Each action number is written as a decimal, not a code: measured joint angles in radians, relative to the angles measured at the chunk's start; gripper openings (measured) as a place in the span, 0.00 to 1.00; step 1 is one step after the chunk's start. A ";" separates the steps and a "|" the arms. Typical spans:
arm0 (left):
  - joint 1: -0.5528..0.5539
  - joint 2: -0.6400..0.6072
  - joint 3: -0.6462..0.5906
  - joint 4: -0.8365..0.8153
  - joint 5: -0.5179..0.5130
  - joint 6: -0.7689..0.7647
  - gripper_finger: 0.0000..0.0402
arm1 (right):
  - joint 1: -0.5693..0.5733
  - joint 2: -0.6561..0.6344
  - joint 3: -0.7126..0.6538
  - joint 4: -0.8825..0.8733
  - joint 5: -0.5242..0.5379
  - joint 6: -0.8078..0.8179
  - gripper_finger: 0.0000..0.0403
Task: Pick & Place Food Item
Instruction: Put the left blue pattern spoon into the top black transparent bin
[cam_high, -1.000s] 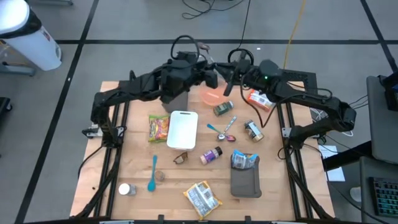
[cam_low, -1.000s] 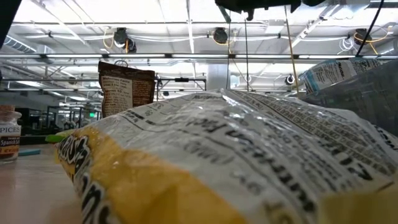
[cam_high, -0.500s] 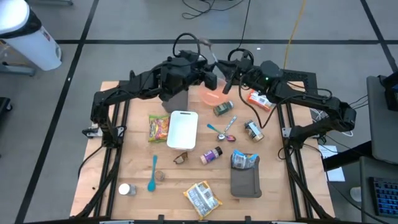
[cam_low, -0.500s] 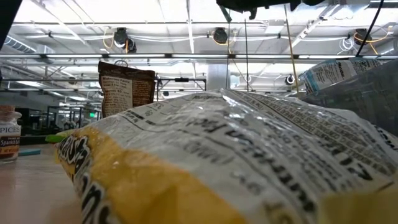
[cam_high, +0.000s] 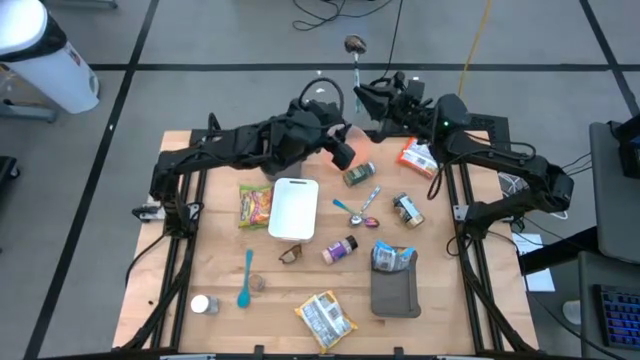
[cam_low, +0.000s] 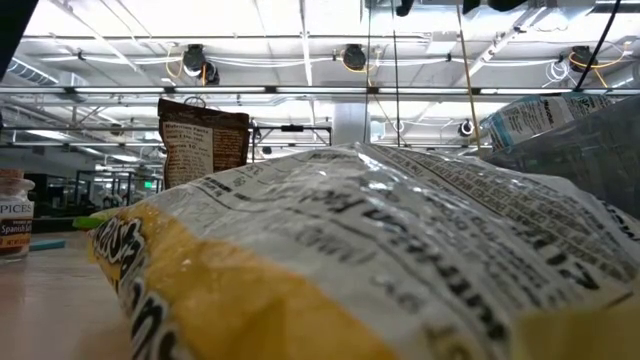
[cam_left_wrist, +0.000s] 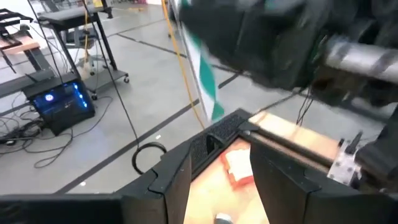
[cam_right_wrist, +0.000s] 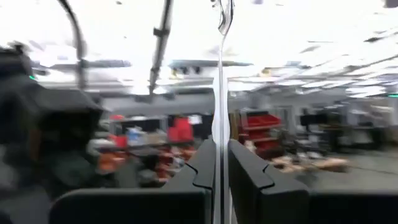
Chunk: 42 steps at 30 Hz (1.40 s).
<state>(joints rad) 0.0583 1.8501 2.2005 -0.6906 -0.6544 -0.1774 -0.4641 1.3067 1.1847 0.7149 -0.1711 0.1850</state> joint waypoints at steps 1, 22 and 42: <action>0.004 0.010 0.000 0.004 -0.001 0.004 0.42 | 0.002 0.000 0.000 0.000 -0.026 0.010 0.03; 0.056 0.027 0.000 0.142 0.281 0.126 0.42 | 0.014 0.001 0.000 0.007 -0.174 0.048 0.03; 0.074 0.023 0.000 0.140 0.297 0.124 0.12 | -0.021 -0.001 0.001 -0.002 -0.211 0.050 0.03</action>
<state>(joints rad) 0.1319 1.8729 2.2006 -0.5507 -0.3574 -0.0536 -0.4850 1.3060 1.1854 0.7132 -0.3816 0.2348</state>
